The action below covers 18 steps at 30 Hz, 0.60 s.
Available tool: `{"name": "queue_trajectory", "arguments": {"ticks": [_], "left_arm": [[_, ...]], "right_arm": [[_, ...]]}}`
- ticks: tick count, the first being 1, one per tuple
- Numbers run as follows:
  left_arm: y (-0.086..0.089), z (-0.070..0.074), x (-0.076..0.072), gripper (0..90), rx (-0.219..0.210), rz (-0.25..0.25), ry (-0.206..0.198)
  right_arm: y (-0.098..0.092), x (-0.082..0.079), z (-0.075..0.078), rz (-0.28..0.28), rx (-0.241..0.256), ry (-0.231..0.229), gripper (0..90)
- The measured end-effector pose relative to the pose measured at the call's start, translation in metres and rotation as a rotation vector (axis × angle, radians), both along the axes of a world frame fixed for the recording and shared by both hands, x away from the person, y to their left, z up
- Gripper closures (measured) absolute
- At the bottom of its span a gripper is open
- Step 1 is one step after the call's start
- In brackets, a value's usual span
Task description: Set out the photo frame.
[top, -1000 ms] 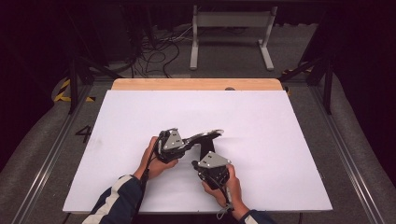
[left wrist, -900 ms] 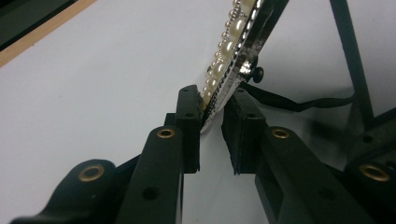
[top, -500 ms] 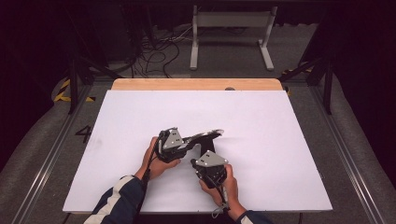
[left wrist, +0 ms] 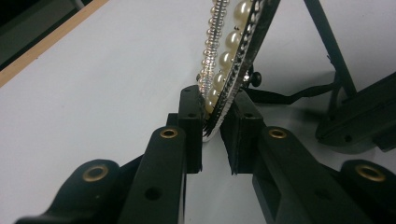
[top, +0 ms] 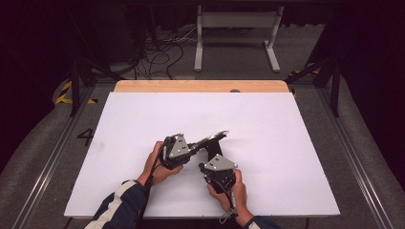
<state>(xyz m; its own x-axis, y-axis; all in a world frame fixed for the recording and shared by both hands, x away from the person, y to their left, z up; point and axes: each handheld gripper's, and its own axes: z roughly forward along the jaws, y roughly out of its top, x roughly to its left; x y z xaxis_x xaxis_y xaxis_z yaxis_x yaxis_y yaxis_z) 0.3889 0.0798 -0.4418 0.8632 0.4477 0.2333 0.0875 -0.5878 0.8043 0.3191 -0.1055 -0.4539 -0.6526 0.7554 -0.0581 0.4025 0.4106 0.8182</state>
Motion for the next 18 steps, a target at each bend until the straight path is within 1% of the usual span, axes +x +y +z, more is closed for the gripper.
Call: {"name": "queue_trajectory", "arguments": {"ticks": [4, 6, 8, 13, 15, 18], "left_arm": [[0.0, 0.001, -0.002, 79.2, 0.009, -0.003, -0.01], [0.0, 0.001, -0.004, 79.2, 0.016, -0.005, -0.007], [0.0, 0.002, -0.005, 79.1, 0.029, -0.013, -0.017], [0.0, 0.003, -0.01, 79.0, 0.038, -0.026, -0.016], [-0.001, 0.003, -0.013, 79.0, 0.046, -0.03, -0.021], [-0.002, 0.003, -0.015, 78.9, 0.048, -0.028, -0.021]], "right_arm": [[-0.002, 0.0, 0.0, 0.005, 0.004, 0.007, 90.0], [-0.003, 0.0, 0.0, 0.007, 0.002, 0.007, 90.0], [-0.005, 0.0, 0.0, 0.009, -0.006, 0.002, 90.0], [-0.011, 0.001, 0.001, 0.01, -0.008, 0.003, 90.0], [-0.016, 0.003, 0.001, 0.003, -0.004, 0.005, 90.0], [-0.023, 0.005, 0.001, 0.009, 0.011, 0.015, 90.0]]}}
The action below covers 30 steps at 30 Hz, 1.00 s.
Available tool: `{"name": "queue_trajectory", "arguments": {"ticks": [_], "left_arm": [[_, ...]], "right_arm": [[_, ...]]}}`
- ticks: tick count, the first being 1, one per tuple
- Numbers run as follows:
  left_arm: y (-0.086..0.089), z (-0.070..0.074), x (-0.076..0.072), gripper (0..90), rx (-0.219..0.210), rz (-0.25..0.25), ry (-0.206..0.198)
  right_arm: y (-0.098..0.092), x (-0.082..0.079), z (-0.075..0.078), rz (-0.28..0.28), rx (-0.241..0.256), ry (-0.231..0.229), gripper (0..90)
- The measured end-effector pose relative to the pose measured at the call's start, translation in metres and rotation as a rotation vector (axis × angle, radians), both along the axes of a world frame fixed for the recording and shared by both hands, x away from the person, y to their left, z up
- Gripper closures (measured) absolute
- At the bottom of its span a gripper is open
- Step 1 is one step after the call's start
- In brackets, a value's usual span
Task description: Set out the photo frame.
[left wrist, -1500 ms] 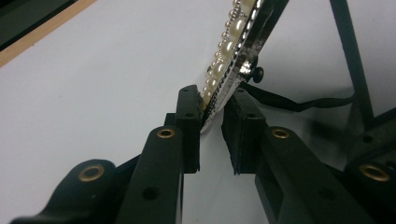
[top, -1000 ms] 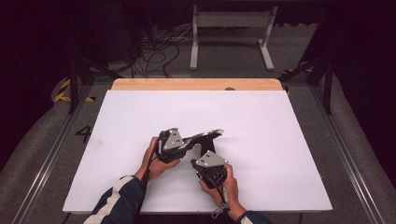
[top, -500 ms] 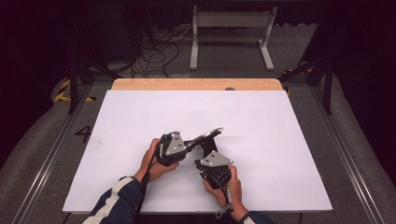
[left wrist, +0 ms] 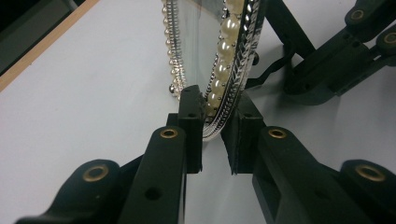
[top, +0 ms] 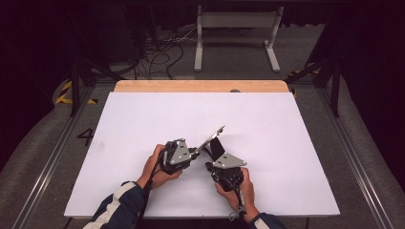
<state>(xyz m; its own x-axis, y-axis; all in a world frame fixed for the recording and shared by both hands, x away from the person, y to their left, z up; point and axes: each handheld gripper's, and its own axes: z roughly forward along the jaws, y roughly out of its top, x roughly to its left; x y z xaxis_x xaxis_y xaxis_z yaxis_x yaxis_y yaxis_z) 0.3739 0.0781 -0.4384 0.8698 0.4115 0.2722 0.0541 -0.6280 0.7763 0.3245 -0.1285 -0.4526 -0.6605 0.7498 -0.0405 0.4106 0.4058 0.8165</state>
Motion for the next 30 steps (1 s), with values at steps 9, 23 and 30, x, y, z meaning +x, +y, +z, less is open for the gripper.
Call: {"name": "queue_trajectory", "arguments": {"ticks": [9, 23, 30], "left_arm": [[0.0013, -0.0027, 0.0009, 73.6, -0.075, 0.004, 0.036], [0.0011, 0.0, -0.0015, 78.4, -0.068, -0.022, -0.005], [-0.0008, 0.0016, -0.006, 78.6, -0.043, -0.019, -0.02]], "right_arm": [[-0.0037, 0.0012, 0.0004, 0.023, 0.005, 0.006, 90.0], [-0.0069, -0.0008, 0.0032, 0.03, -0.001, 0.004, 90.0], [-0.0107, 0.0008, 0.0039, 0.034, 0.011, 0.022, 90.0]]}}
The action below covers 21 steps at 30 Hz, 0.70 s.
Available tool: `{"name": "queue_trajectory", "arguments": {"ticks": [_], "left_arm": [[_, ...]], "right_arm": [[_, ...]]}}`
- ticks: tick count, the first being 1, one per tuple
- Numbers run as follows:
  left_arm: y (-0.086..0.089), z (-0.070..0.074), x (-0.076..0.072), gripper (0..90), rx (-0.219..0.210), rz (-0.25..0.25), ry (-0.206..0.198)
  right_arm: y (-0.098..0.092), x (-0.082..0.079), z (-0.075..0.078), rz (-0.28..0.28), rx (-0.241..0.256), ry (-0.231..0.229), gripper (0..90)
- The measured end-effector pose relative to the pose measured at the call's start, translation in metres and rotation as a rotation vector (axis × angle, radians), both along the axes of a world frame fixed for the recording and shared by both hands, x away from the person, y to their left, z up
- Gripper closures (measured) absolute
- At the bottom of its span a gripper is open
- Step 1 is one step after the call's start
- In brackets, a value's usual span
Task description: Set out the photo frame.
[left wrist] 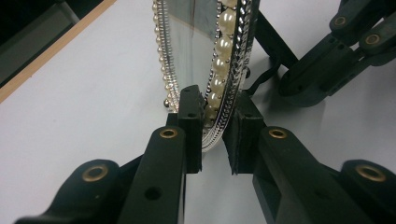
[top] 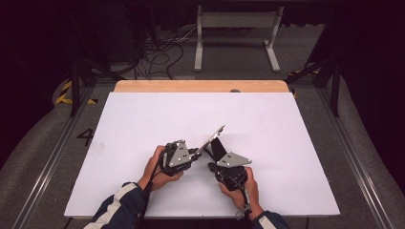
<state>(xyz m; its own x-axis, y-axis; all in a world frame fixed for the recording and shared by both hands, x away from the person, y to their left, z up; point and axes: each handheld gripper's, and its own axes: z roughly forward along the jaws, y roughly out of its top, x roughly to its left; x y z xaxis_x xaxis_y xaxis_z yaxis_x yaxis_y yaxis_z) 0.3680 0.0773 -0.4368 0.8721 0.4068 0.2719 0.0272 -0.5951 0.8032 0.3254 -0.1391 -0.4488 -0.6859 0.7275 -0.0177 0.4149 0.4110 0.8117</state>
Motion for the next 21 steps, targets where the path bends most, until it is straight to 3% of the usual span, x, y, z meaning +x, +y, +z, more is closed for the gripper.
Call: {"name": "queue_trajectory", "arguments": {"ticks": [21], "left_arm": [[-0.005, 0.003, -0.016, 77.1, 0.017, 0.006, -0.016]], "right_arm": [[-0.011, 0.007, 0.003, 0.044, -0.028, 0.01, 90.0]]}}
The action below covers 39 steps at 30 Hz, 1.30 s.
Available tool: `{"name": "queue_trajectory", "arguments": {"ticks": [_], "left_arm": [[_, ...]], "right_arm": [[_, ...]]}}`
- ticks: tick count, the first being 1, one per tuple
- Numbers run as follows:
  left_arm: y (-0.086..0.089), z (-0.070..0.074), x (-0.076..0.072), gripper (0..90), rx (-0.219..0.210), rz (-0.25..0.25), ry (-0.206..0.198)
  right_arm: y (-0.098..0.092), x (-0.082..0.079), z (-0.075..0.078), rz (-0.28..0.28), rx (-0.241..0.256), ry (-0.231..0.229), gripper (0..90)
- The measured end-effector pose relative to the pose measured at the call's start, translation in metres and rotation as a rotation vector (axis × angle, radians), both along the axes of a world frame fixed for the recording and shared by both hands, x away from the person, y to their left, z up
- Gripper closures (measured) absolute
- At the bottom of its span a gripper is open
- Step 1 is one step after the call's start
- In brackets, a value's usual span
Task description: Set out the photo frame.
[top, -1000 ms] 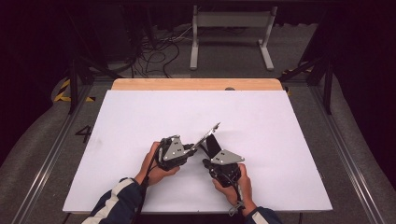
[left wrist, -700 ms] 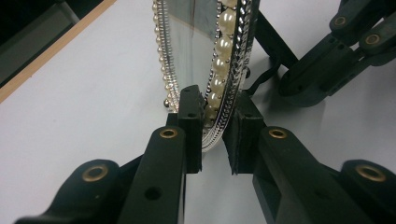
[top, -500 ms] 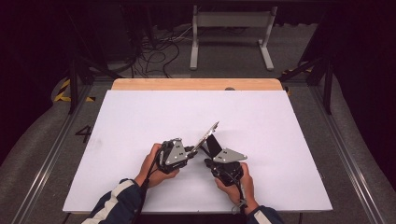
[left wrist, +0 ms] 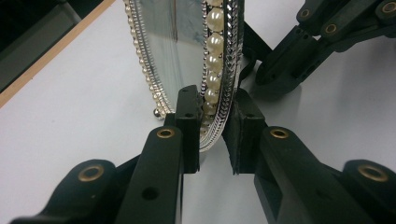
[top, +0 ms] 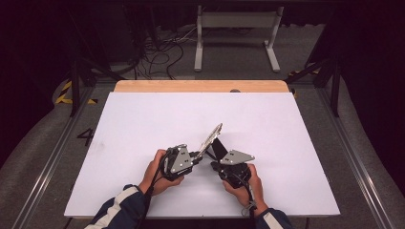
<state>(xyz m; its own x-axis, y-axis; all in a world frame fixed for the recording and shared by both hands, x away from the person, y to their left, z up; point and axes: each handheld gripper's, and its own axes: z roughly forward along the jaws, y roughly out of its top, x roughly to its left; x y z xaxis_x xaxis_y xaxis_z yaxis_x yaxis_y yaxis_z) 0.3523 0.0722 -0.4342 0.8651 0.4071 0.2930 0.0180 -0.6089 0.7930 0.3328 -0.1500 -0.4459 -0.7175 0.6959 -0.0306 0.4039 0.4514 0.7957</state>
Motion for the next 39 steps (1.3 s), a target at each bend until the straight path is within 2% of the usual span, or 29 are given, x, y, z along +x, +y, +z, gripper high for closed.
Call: {"name": "queue_trajectory", "arguments": {"ticks": [9, 14, 16, 19, 23, 26, 31, 33, 39], "left_arm": [[-0.001, -0.002, 0.001, 75.1, -0.035, -0.007, 0.021], [0.001, -0.003, 0.003, 73.6, -0.076, -0.02, 0.047], [0.003, -0.002, 0.004, 73.4, -0.093, -0.029, 0.055], [0.004, 0.001, 0.004, 72.7, -0.112, -0.045, 0.061], [0.005, 0.003, 0.004, 70.5, -0.129, -0.056, 0.068], [0.005, 0.003, 0.006, 68.9, -0.139, -0.073, 0.077], [0.005, 0.005, 0.007, 69.2, -0.147, -0.081, 0.082], [0.006, 0.006, 0.007, 73.0, -0.145, -0.086, 0.073], [0.003, 0.008, 0.005, 74.4, -0.109, -0.093, 0.048]], "right_arm": [[-0.006, 0.004, 0.001, 0.008, -0.009, 0.014, 90.0], [-0.01, 0.004, 0.001, 0.016, 0.003, 0.02, 90.0], [-0.012, 0.003, 0.002, 0.012, -0.007, 0.013, 90.0], [-0.017, 0.004, 0.003, 0.02, 0.009, 0.024, 90.0], [-0.016, 0.002, 0.001, 0.023, -0.014, 0.007, 90.0], [-0.012, 0.0, -0.002, 0.038, -0.009, 0.007, 90.0], [-0.009, 0.002, -0.005, 0.024, -0.027, 0.01, 90.0], [-0.009, 0.003, -0.007, 0.022, -0.018, 0.021, 90.0], [-0.011, 0.003, -0.007, 0.006, -0.029, 0.02, 90.0]]}}
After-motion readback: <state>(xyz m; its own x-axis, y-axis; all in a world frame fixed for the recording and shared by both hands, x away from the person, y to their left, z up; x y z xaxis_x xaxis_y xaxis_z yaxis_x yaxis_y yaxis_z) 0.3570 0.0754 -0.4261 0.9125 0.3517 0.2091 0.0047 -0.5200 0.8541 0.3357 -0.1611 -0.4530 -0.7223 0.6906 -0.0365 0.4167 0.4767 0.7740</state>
